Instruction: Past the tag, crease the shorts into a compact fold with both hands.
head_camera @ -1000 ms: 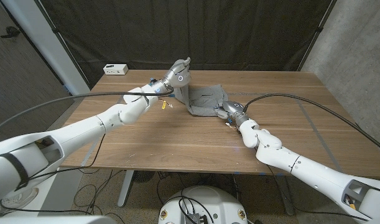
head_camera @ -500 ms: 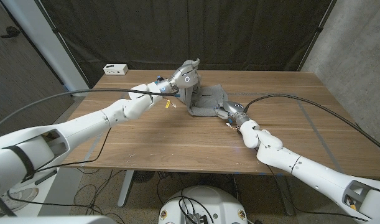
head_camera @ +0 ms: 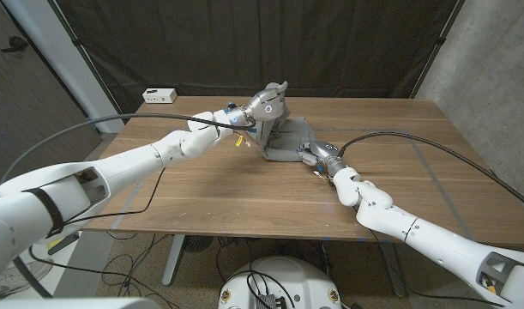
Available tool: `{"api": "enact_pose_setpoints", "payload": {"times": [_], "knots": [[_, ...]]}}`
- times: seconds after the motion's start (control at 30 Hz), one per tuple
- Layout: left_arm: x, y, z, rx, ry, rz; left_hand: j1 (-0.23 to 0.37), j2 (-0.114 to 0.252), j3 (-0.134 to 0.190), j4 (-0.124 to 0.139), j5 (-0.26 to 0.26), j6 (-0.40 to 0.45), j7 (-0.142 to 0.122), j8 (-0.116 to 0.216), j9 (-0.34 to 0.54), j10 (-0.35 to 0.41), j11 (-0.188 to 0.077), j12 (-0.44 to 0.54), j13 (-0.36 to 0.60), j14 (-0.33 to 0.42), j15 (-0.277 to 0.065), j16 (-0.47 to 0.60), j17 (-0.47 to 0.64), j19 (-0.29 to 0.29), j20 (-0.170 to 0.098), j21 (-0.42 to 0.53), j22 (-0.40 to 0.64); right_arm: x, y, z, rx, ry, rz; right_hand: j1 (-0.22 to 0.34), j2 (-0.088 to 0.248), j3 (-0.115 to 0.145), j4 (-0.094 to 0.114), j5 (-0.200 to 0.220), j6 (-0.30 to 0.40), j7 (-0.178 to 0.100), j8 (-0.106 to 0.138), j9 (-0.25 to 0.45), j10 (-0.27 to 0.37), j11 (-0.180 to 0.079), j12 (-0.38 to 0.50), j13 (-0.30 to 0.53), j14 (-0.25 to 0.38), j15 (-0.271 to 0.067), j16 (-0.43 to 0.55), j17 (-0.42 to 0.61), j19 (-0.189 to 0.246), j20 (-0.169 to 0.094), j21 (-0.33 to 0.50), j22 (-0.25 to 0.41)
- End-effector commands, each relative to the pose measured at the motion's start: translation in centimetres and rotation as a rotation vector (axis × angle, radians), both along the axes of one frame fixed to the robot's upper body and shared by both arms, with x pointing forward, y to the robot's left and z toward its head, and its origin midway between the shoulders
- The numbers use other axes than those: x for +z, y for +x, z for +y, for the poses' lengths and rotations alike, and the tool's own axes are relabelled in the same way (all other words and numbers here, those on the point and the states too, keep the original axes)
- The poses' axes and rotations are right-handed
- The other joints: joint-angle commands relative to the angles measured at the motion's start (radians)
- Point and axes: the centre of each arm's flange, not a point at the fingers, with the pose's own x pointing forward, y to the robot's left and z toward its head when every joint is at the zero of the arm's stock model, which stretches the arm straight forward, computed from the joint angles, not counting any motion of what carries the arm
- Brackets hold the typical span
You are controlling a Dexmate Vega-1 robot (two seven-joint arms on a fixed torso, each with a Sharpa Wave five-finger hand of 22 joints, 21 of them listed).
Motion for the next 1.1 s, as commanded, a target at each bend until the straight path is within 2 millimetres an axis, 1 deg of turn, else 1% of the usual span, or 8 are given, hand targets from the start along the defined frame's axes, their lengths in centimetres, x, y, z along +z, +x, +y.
{"api": "enact_pose_setpoints", "payload": {"times": [0.03, 0.4, 0.6, 0.7, 0.9, 0.97, 1.1], "knots": [[-0.1, 0.2, -2.5, -0.062, 0.063, 0.036, 0.012, -0.002, -0.006, 0.0, 0.004, 0.003, 0.002, 0.007, 0.003, 0.008, 0.0, -0.006, 0.0, -0.006, -0.161, 0.002, 0.003, -0.003, -0.005, 0.007, 0.003, -0.5, -0.1, -0.4, -0.005, 0.007, 0.017, 0.003, -0.006, 0.004, -0.005, -0.004, 0.004, -0.002, -0.001, 0.005, 0.009, -0.001, 0.003, 0.003, 0.0, -0.059, 0.004, 0.003, 0.007, 0.001, 0.009, 0.006], [-1.1, -0.3, -4.1, -0.123, 0.118, 0.086, 0.014, -0.001, -0.011, 0.0, 0.004, 0.001, 0.002, 0.01, 0.003, 0.012, 0.0, -0.009, -0.003, -0.007, -0.162, 0.003, 0.003, -0.003, -0.004, 0.011, 0.002, -0.3, 0.1, -0.3, 0.006, -0.005, 0.025, 0.0, -0.005, 0.004, -0.005, -0.005, -0.005, -0.002, -0.008, 0.006, -0.002, -0.002, -0.004, 0.004, -0.011, -0.058, 0.003, 0.006, 0.002, -0.001, 0.007, 0.006], [-2.1, -0.6, -4.5, -0.135, 0.151, 0.119, 0.014, 0.0, -0.013, 0.001, 0.004, -0.001, 0.002, 0.012, 0.004, 0.011, 0.001, -0.011, -0.005, -0.007, -0.16, 0.003, 0.003, -0.003, -0.003, 0.012, 0.002, -0.2, 0.2, -0.2, 0.019, -0.008, 0.035, 0.0, -0.003, 0.004, -0.008, -0.006, -0.021, 0.001, -0.015, 0.006, -0.022, 0.005, -0.013, 0.004, -0.028, -0.05, 0.001, 0.009, -0.006, -0.001, 0.004, 0.006], [-2.3, -0.5, -4.7, -0.133, 0.162, 0.123, 0.015, 0.001, -0.015, 0.001, 0.004, -0.003, 0.001, 0.013, 0.004, 0.011, 0.001, -0.012, -0.006, -0.007, -0.161, 0.002, 0.003, -0.004, -0.003, 0.014, 0.002, -0.2, 0.3, -0.1, 0.023, -0.011, 0.033, 0.0, -0.002, 0.003, -0.009, -0.006, -0.025, 0.001, -0.017, 0.006, -0.024, 0.006, -0.013, 0.004, -0.031, -0.049, 0.001, 0.009, -0.008, -0.002, 0.004, 0.006], [-3.0, 0.2, -5.7, -0.15, 0.186, 0.134, 0.018, 0.001, -0.019, 0.0, 0.003, -0.003, 0.002, 0.014, 0.001, 0.012, 0.001, -0.014, -0.007, -0.003, -0.164, 0.006, 0.006, -0.003, -0.006, 0.017, 0.002, 0.0, 0.2, 0.1, 0.036, -0.016, 0.044, 0.005, -0.002, 0.004, -0.016, -0.006, -0.03, -0.001, -0.019, 0.007, -0.03, 0.002, -0.015, 0.004, -0.039, -0.047, 0.001, 0.01, -0.011, 0.0, 0.003, 0.006], [-3.2, 0.5, -6.1, -0.155, 0.194, 0.13, 0.019, 0.001, -0.021, 0.0, 0.002, -0.004, 0.002, 0.013, -0.001, 0.014, 0.002, -0.013, -0.007, -0.001, -0.164, 0.007, 0.007, -0.002, -0.006, 0.019, 0.002, 0.0, 0.2, 0.0, 0.041, -0.016, 0.054, 0.007, -0.003, 0.005, -0.019, -0.006, -0.031, -0.002, -0.019, 0.007, -0.033, -0.002, -0.016, 0.004, -0.04, -0.044, 0.001, 0.01, -0.011, 0.0, 0.003, 0.006], [-3.5, 1.0, -6.6, -0.171, 0.199, 0.133, 0.022, 0.0, -0.026, -0.002, -0.001, -0.003, 0.002, 0.009, -0.01, 0.015, 0.002, -0.012, -0.009, 0.004, -0.164, 0.009, 0.008, 0.003, -0.013, 0.023, 0.001, 0.0, 0.1, -0.2, 0.037, -0.015, 0.066, 0.014, -0.006, 0.006, -0.029, -0.006, -0.033, -0.002, -0.019, 0.007, -0.034, 0.004, -0.016, 0.005, -0.041, -0.046, 0.002, 0.008, -0.011, 0.001, 0.004, 0.006]]}}
